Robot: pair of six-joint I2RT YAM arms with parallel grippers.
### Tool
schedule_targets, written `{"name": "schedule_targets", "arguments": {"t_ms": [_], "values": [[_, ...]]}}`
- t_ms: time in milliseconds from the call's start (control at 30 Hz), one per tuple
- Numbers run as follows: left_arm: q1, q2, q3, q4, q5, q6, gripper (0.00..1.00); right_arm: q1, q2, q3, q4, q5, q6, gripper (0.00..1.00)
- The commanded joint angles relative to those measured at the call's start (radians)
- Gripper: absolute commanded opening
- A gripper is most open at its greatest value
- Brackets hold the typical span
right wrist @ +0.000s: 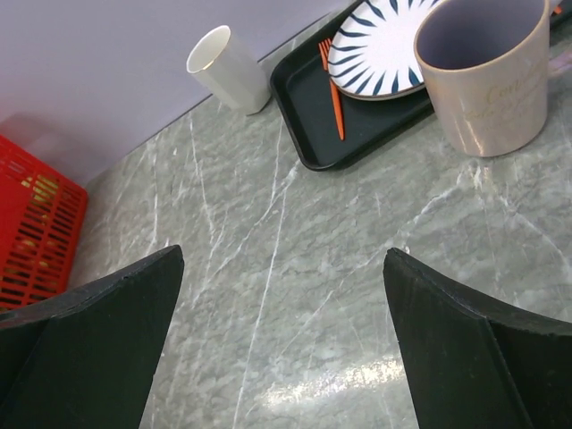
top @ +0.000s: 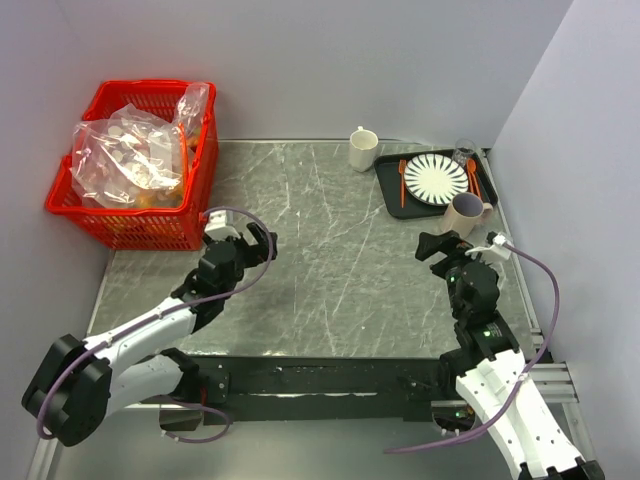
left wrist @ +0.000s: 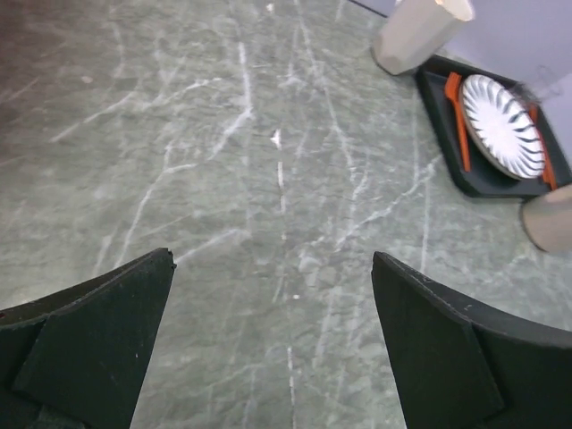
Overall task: Place the food in the zip-top bag and seal the zipper
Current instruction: Pick up the zipper food storage bag from the bin.
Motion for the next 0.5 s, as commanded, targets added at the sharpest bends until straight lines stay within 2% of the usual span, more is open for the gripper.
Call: {"name": "schedule_targets", "arguments": {"t_ms": [0, 100, 133, 233, 333, 433, 467], "values": [[-0.005, -0.002, 0.030, 0.094, 0.103, 0.034, 0.99, -0.001, -0.026, 0.014, 0.021, 0.023, 0.031, 1.00], [-0.014, 0.041, 0.088, 0.099, 0.241, 0.093, 0.99, -0.001, -0.053, -0.003, 0.027, -0.032, 0.033, 1.00], [-0.036, 0.056, 0.122, 0.036, 0.242, 0.105, 0.99, -0.001, -0.061, -0.021, 0.042, -0.070, 0.019, 1.00], [-0.086, 0.067, 0.275, -0.128, 0.180, 0.110, 0.99, -0.001, -0.087, -0.041, 0.079, -0.092, -0.004, 1.00], [-0.091, 0.074, 0.464, -0.266, 0.111, 0.044, 0.99, 0.000, -0.078, -0.026, 0.065, -0.087, -0.003, 1.00], [-0.070, 0.120, 0.695, -0.502, -0.041, -0.022, 0.99, -0.001, -0.043, -0.006, 0.044, -0.102, 0.008, 1.00], [-0.044, 0.143, 0.763, -0.630, -0.060, -0.037, 0.99, -0.001, -0.035, -0.003, 0.038, -0.113, 0.009, 1.00]]}}
